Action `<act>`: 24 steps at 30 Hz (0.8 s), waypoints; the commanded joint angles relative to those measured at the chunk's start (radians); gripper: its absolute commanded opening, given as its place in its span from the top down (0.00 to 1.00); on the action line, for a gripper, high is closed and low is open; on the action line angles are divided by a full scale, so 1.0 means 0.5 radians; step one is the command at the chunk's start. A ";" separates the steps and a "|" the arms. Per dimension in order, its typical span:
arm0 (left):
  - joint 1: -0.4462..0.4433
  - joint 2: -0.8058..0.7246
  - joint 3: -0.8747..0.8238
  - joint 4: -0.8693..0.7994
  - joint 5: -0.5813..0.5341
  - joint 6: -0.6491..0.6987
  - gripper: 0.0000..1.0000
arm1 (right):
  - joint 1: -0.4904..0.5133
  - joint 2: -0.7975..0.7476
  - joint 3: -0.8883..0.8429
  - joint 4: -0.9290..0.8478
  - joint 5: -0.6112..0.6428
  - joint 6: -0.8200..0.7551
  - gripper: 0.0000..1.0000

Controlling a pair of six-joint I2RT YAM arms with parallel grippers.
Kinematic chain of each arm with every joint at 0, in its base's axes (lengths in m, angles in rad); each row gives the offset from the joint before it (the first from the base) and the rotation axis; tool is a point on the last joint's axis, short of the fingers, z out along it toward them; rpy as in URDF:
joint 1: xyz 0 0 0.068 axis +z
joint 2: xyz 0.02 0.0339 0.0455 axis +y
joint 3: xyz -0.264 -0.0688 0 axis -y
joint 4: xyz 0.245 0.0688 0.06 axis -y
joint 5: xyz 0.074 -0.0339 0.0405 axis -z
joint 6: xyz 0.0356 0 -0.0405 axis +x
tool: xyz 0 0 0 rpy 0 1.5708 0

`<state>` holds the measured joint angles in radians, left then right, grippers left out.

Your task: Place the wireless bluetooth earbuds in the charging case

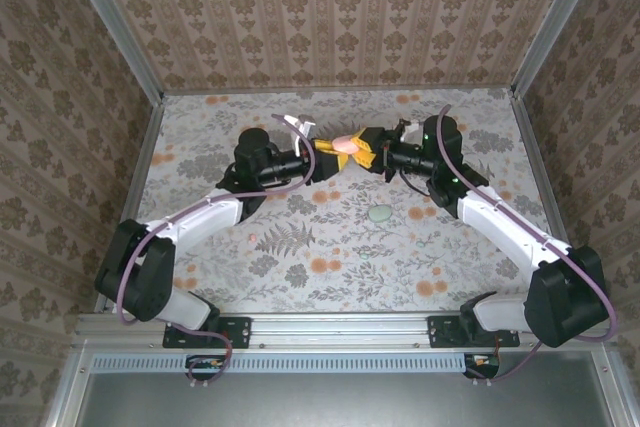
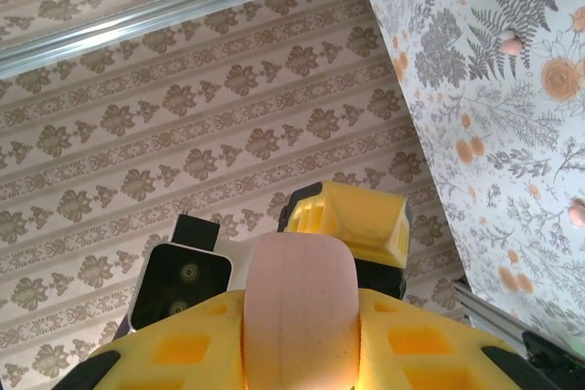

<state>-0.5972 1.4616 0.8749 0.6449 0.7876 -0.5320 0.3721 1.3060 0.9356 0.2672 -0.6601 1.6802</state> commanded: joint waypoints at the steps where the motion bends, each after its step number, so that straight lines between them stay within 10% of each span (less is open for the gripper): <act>1: -0.017 0.002 0.079 0.097 0.063 -0.023 0.47 | 0.014 -0.057 -0.007 0.077 -0.045 0.059 0.71; 14: 0.026 -0.032 0.075 0.194 0.088 -0.085 0.76 | 0.017 -0.021 0.037 0.069 -0.092 0.040 0.71; 24: 0.035 -0.139 0.075 0.016 0.102 0.000 0.82 | 0.017 -0.041 0.108 -0.124 -0.087 -0.149 0.47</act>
<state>-0.5873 1.4456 0.8753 0.6571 0.8158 -0.5640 0.3771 1.3060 0.9436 0.2565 -0.6884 1.6459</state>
